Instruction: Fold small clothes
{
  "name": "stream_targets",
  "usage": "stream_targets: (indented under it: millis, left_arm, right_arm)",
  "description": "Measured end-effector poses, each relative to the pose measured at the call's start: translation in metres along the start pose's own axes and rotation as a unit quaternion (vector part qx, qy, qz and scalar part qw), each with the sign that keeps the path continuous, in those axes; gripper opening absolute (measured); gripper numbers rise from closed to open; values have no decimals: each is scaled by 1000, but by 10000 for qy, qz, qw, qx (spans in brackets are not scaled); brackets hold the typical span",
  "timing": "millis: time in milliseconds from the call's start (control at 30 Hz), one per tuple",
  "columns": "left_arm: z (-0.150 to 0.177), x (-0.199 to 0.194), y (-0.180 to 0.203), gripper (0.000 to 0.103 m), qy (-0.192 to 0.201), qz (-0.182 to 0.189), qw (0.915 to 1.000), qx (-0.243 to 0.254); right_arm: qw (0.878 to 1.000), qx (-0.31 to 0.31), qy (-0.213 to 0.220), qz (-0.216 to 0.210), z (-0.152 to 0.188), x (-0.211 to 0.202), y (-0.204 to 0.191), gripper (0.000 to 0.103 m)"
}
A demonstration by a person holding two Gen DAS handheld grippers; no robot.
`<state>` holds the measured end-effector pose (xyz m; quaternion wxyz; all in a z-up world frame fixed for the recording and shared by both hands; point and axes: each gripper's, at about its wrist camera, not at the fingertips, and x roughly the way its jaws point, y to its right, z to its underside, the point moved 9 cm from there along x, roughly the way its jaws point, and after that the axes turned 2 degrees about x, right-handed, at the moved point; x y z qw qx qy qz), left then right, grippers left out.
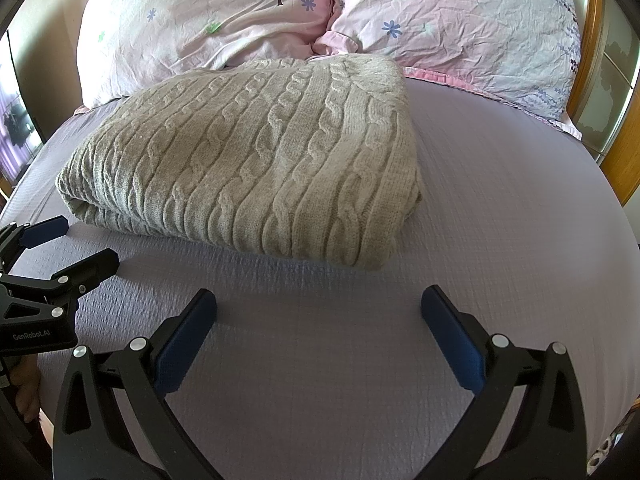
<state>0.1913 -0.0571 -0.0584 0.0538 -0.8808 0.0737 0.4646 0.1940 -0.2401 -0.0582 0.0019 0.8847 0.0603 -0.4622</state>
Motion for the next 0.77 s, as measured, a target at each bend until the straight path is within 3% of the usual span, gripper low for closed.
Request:
stream_targets:
  millis: [767]
  left_arm:
    - [-1, 0, 0, 101, 41, -10, 10000, -3]
  right_arm:
    - [10000, -1, 1, 1, 0, 0, 0, 102]
